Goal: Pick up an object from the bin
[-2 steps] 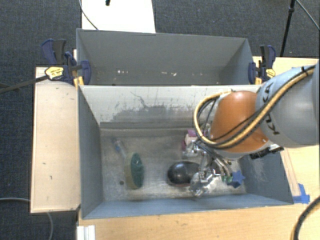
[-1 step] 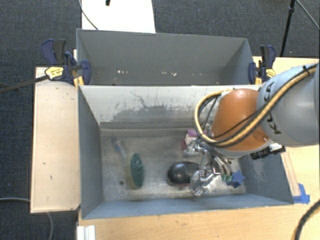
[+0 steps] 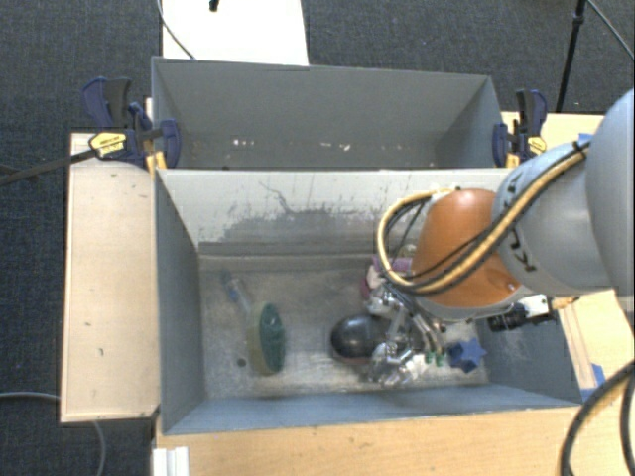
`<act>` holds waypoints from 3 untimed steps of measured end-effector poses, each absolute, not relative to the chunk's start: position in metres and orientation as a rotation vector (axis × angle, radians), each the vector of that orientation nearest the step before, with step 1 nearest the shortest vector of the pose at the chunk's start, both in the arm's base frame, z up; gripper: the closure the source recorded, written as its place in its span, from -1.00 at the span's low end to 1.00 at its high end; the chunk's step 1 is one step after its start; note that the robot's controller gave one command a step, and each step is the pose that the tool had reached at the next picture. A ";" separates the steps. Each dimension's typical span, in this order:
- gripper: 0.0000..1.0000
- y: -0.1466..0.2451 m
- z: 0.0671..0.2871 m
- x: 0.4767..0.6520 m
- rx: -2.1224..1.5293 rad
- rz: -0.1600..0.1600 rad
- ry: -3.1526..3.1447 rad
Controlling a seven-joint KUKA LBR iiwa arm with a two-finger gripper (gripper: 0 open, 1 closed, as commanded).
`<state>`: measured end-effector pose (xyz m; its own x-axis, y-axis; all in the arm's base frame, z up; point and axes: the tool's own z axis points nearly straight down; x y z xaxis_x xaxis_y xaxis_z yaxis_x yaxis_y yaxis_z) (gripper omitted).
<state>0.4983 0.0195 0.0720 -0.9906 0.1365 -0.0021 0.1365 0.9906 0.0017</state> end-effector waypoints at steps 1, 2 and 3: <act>-1.00 0.020 0.073 0.499 0.215 0.002 3.132; 1.00 0.020 0.074 0.500 0.217 0.003 3.129; 1.00 0.020 0.165 0.502 0.213 0.002 3.125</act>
Offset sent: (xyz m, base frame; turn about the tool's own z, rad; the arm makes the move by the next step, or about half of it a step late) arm 0.0000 0.0000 0.0000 0.0000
